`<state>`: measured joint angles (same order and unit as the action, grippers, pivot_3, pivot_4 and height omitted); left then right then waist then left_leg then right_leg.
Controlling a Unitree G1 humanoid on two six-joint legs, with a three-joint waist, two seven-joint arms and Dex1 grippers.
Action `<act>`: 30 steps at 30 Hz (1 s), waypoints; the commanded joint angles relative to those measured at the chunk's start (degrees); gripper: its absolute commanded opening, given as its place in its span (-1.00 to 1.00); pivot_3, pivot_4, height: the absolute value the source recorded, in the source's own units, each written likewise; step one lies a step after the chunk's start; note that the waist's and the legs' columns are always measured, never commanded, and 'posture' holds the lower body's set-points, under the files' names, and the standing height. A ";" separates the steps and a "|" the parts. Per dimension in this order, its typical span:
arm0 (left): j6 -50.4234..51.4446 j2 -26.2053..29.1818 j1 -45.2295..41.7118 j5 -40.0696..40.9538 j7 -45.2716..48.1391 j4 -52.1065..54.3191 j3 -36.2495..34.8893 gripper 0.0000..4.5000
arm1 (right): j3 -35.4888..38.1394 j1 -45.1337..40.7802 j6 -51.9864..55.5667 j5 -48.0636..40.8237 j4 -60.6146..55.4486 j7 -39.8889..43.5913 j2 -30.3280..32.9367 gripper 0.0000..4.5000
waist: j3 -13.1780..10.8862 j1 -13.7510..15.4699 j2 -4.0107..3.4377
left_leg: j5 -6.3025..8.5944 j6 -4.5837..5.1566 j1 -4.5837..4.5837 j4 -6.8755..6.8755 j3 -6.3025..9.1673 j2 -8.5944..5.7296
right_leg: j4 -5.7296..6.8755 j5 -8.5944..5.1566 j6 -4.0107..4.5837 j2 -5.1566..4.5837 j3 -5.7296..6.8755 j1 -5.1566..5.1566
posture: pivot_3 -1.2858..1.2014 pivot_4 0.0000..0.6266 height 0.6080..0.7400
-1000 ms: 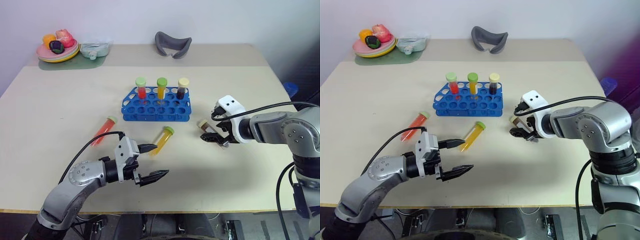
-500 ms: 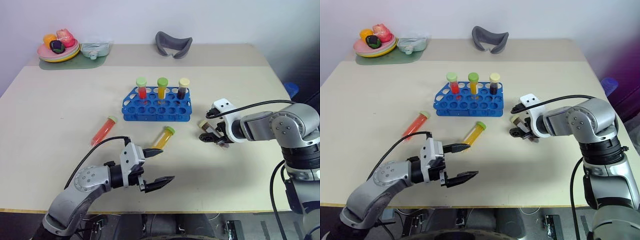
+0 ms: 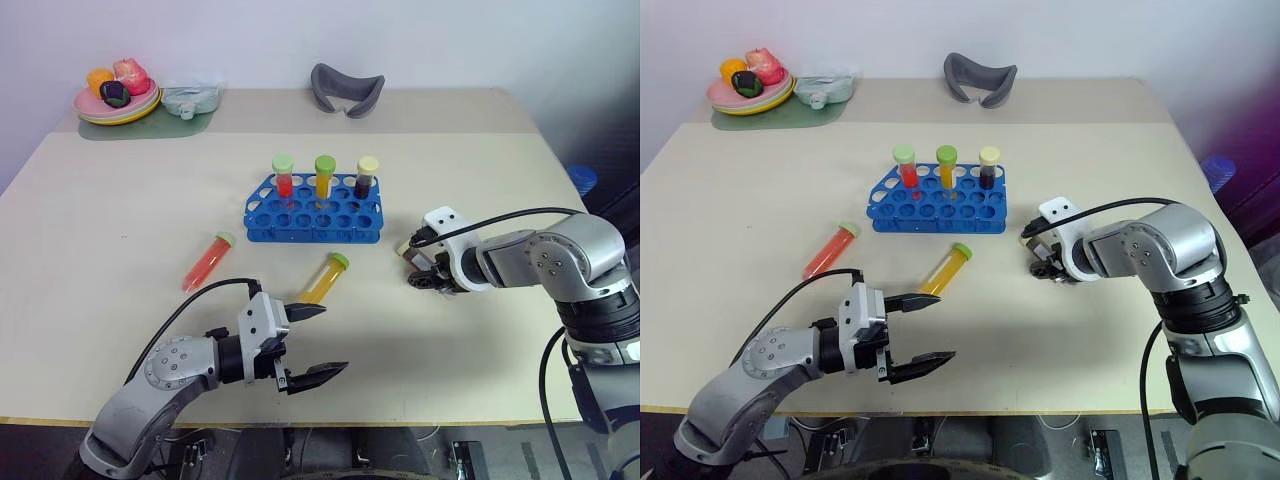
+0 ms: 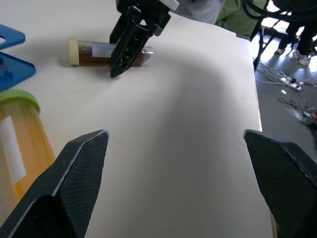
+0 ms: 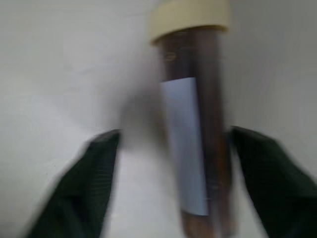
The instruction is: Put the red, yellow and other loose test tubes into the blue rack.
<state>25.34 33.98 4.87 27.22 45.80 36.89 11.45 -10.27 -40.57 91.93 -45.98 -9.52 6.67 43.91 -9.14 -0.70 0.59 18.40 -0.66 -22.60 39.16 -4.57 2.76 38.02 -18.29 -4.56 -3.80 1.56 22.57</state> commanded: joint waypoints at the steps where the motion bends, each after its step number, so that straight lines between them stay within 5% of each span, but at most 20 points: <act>1: -1.24 -0.17 -0.33 0.46 -0.05 2.21 -0.67 1.00 | -1.25 0.22 0.57 1.92 -1.00 1.73 0.24 -0.02 | 0.00 -0.04 0.00 | 0.00 0.00 0.00 0.00 0.00 0.00 | 0.00 0.00 0.00 0.00 0.00 0.00 | 0.03 -0.52 0.92; 12: -1.34 -0.81 -1.42 0.20 -0.07 1.42 -0.37 1.00 | -2.15 0.51 0.57 7.49 -2.04 5.40 -0.06 -0.02 | 0.00 -0.02 0.00 | 0.00 0.01 0.00 0.00 0.00 0.00 | 0.00 0.00 0.00 0.00 0.00 0.00 | 0.03 -0.52 0.92; 15: -1.44 -0.98 -1.53 0.13 -0.11 1.25 -0.38 1.00 | -1.99 0.50 0.57 8.37 -2.45 6.19 -0.35 -0.40 | 0.00 -0.03 0.00 | 0.00 0.01 0.00 0.00 0.00 0.00 | -0.01 0.00 0.00 0.00 0.00 0.00 | 0.03 -0.52 0.92; 23: -0.81 -1.12 -2.37 0.84 -0.16 0.58 -1.73 1.00 | -1.71 0.30 0.37 9.71 -4.68 8.63 -0.50 -0.40 | 0.00 0.00 0.00 | 0.00 0.01 0.00 0.00 0.00 0.00 | -0.01 0.00 0.00 -0.01 0.00 0.00 | 0.03 -0.52 0.92; 30: -0.13 -1.49 -1.17 2.37 -2.94 0.94 -6.80 1.00 | 5.77 4.75 -18.32 10.63 -14.63 17.07 2.15 -0.40 | -0.05 0.05 -0.05 | 0.01 0.01 -0.19 -0.01 0.01 0.00 | -0.01 0.00 0.00 0.00 0.01 0.18 | 0.03 -0.52 0.92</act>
<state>25.57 32.89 3.02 28.24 43.51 36.35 6.70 -9.69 -36.38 80.41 -35.14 -20.41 21.21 46.01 -9.18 -0.65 0.54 18.40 -0.65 -22.82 39.14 -4.53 2.75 37.99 -18.29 -4.56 -3.80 1.58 22.77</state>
